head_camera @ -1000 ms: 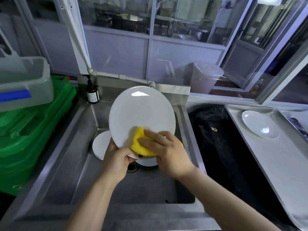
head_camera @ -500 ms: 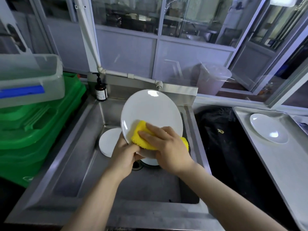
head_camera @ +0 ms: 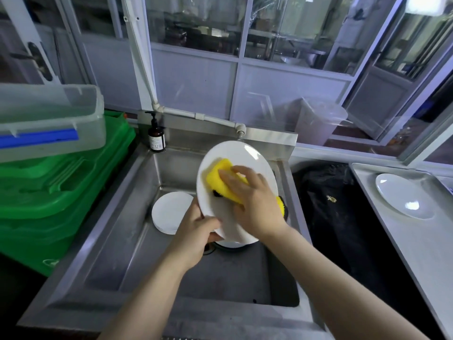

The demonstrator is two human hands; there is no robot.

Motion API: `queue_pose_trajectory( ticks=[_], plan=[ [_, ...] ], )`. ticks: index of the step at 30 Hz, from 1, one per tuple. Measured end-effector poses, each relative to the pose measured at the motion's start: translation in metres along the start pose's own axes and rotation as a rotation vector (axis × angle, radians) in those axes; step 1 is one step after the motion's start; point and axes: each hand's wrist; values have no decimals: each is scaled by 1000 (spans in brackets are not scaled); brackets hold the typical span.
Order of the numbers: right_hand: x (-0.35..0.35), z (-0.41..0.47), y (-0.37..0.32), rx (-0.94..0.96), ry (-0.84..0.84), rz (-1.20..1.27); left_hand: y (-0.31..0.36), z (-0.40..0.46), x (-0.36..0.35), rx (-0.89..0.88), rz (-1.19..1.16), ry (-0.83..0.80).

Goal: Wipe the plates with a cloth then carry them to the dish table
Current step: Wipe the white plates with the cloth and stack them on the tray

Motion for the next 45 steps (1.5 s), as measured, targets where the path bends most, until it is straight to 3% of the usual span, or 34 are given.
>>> queue_pose_trajectory(
  ticks=[3,5,12,17,22,27,31,34,39,45],
  plan=[
    [-5,-7,-15,166,-10,12,-1,-1,4,-24,-7,1],
    [-3,-5,-6,162,-46,8,-1,-3,5,-18,-17,15],
    [-5,-2,46,-319,63,-20,4,-11,14,12,-37,109],
    [-4,18,44,-344,126,20,0,-12,11,15,11,47],
    [-2,34,10,-146,116,57,1,-12,6,-6,56,-15],
    [-10,15,-28,119,-28,46,-2,-12,15,-57,53,-28],
    [-16,4,-37,192,-135,60,-2,-9,27,-105,-34,22],
    [-14,3,-34,213,-251,55,-4,-9,41,-115,-118,-27],
    [-11,2,-32,262,-248,49,-2,-8,50,-125,-240,-138],
    [-15,-3,-25,392,-232,-54,0,-7,44,25,-452,46]
  ],
)
Point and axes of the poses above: each hand's wrist, its own z-axis towards the middle knuckle, its own x-axis out of the back of the hand, y = z × x, and after that the axes turned 6 degrees about z, right-handed
